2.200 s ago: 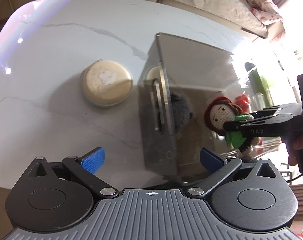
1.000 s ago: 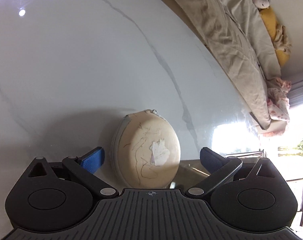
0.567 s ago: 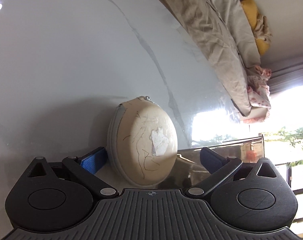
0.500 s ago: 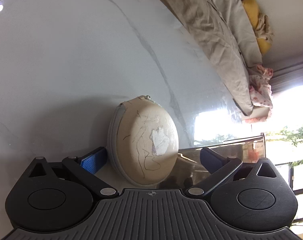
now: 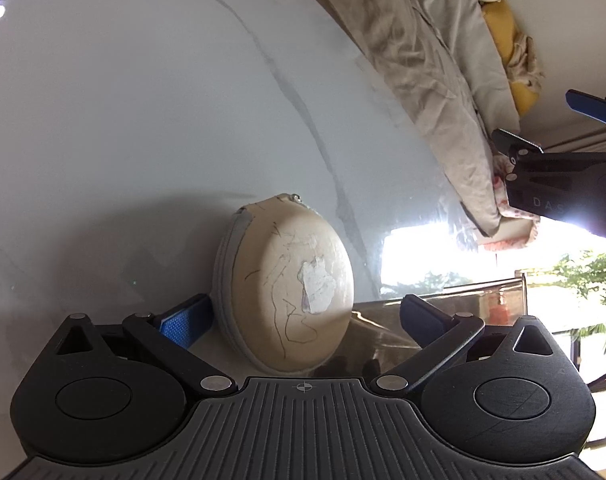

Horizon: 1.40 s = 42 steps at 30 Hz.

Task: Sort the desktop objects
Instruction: 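Close the left gripper on the beige round case edge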

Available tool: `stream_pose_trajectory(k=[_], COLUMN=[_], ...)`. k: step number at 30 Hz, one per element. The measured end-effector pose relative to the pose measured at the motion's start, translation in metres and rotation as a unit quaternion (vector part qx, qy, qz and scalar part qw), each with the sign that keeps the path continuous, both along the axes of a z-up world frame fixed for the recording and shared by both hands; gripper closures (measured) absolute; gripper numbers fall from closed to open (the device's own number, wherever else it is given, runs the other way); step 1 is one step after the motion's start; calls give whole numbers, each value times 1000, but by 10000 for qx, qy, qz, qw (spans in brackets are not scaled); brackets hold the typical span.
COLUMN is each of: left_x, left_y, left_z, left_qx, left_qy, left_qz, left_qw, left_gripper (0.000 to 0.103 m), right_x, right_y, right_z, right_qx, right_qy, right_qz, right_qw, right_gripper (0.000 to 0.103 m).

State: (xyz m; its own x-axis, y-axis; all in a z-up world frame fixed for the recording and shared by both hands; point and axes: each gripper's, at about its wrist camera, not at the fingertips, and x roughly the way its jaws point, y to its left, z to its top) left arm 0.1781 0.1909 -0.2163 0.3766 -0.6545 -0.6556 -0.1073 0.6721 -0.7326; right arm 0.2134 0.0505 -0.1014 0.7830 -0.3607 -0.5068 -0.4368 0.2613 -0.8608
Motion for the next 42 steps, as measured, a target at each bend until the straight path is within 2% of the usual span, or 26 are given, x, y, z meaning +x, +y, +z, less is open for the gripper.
stream_pose_trajectory(k=[6, 8, 9, 10, 12, 14, 15, 16, 18, 20, 22, 23, 24, 25, 27, 30, 31, 33, 36, 37, 39, 42], left_x=[-6, -6, -6, -6, -5, -4, -3, -3, -3, -3, -4, -4, -5, -6, -7, -10, -11, -12, -12, -11, -11, -11], left_y=[6, 7, 7, 7, 8, 8, 8, 8, 10, 12, 20, 25, 29, 34, 43, 56, 56, 55, 54, 53, 53, 54], left_z=[-2, -3, -3, -3, -3, -3, -3, -2, -3, -4, -6, -7, -9, -13, -21, -32, -32, -30, -28, -27, -26, -25], left_qx=[-96, -105, -110, -116, -129, -129, -113, -104, -142, -188, -233, -223, -236, -361, -609, -960, -954, -871, -793, -779, -764, -758], left_qy=[-25, -35, -30, -25, -18, -15, -21, -28, -48, -66, -66, -71, -64, 2, 133, 315, 293, 255, 265, 272, 287, 301], left_qz=[16, 6, 10, 15, 29, 27, 7, -7, -7, 1, 107, 166, 224, 278, 386, 536, 520, 481, 465, 466, 478, 471], left_qw=[9999, 9999, 9999, 9999, 9999, 9999, 9999, 9999, 9999, 9998, 9996, 9996, 9994, 9990, 9973, 9934, 9937, 9947, 9954, 9955, 9955, 9956], left_gripper=[0, 0, 0, 0, 0, 0, 0, 0, 0, 2, 8, 22, 45, 54, 58, 60, 60, 60, 60, 60, 60, 60], right_x=[-7, -8, -5, -3, -1, -4, -6, -7, -8, -8, -6, -2, -1, -1, -4, -8, -10, -14, -24, -29, -42, -61], right_y=[-1, -3, -8, -14, -28, -40, -44, -46, -50, -51, -52, -51, -52, -52, -50, -48, -49, -51, -57, -57, -55, -46], right_z=[-7, 9, 23, 39, 66, 85, 91, 95, 99, 100, 100, 98, 97, 96, 95, 97, 98, 103, 108, 108, 108, 108], right_qx=[82, 683, 1293, 1932, 3112, 3852, 4035, 4127, 4212, 4214, 4240, 4290, 4365, 4420, 4449, 4483, 4546, 4728, 4990, 5011, 4920, 4712], right_qy=[287, 570, 885, 1240, 1879, 2366, 2586, 2765, 2972, 3097, 3170, 3283, 3395, 3491, 3619, 3666, 3696, 3806, 4213, 4308, 4416, 4446], right_qz=[108, -65, -257, -429, -685, -821, -835, -849, -893, -928, -930, -942, -966, -1008, -1013, -950, -954, -1050, -1185, -1199, -1123, -943], right_qw=[9995, 9960, 9873, 9723, 9291, 8882, 8737, 8637, 8522, 8473, 8432, 8363, 8276, 8202, 8129, 8097, 8047, 7877, 7480, 7409, 7418, 7559], right_gripper=[10, 11, 11, 11, 11, 10, 9, 9, 9, 9, 9, 9, 9, 9, 9, 9, 9, 9, 9, 8, 8, 8])
